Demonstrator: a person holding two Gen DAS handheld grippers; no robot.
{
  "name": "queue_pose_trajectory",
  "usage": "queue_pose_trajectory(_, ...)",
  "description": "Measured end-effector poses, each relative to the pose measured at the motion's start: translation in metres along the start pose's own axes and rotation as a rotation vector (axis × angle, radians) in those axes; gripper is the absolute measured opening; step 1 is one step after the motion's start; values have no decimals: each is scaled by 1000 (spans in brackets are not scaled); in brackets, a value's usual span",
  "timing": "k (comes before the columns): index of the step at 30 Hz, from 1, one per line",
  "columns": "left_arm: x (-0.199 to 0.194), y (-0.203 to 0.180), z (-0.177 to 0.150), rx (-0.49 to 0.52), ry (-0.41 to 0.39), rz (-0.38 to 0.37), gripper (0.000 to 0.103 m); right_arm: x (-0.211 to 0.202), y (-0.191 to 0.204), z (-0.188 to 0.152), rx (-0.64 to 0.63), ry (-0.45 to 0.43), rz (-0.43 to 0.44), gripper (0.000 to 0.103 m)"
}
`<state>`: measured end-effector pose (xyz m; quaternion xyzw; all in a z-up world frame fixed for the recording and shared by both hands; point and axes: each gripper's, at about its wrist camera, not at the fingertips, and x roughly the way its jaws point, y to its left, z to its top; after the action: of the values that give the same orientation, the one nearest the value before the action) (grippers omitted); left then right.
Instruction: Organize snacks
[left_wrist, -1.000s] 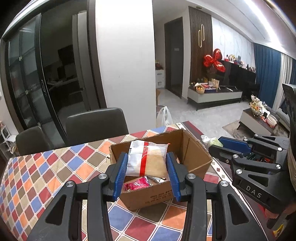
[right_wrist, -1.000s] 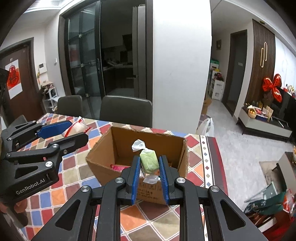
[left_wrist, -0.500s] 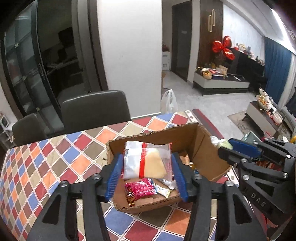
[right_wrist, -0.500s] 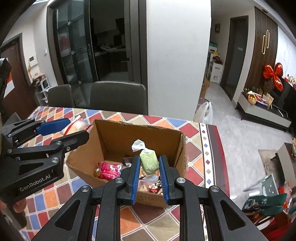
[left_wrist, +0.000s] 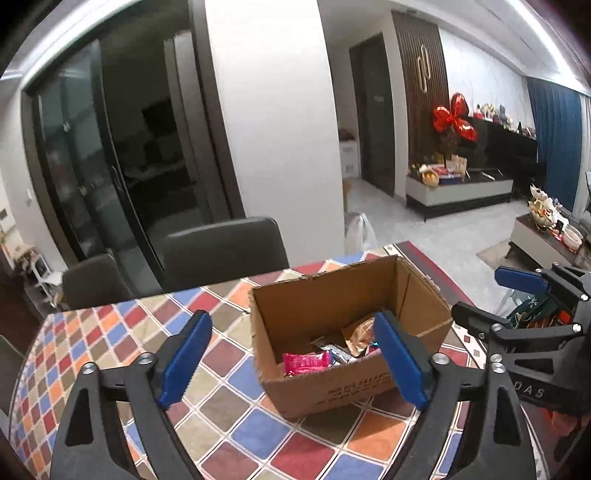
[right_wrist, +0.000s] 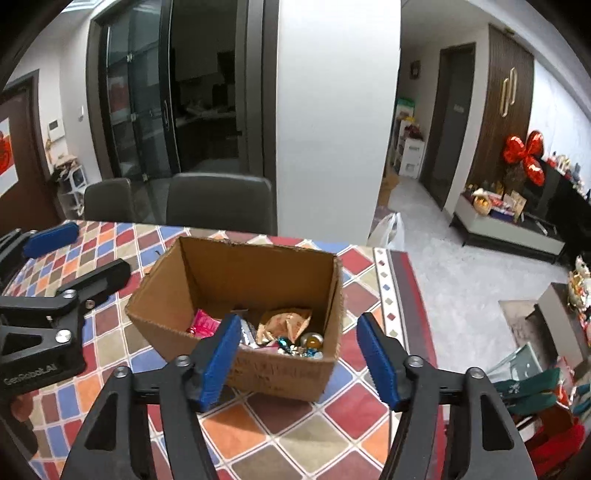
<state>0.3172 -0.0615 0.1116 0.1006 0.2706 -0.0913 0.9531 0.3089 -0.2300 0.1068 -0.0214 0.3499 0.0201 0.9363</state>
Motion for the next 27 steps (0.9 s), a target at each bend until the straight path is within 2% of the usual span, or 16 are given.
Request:
queue_pose_trajectory(4,-31,-2,-18,-4,-56,28,96,-25,1,-16,11,-39,-6,78)
queue_pose_trajectory(6,-45,-4,-27,-9,-83,38,100,-38,2,-24,20,-61,-11,79)
queue_pose_trajectory(8,-60,-6,-35,-15,-109,51,103,-52,4,-34,27,-80,-10,85)
queue_pose_trajectory(14,-96,-14,-65,-21,-132,69,103,-88,13,-65,32,-136,-4,86)
queue_pose_trajectory(20,-124,-21,-97,-48,-126,33,103,-121,22,-101,41,-190,-23,92)
queue_pose_trajectory(27,-145,-31,-123,-52,-139,40,103,-140,23,-139,39,-192,-25,92)
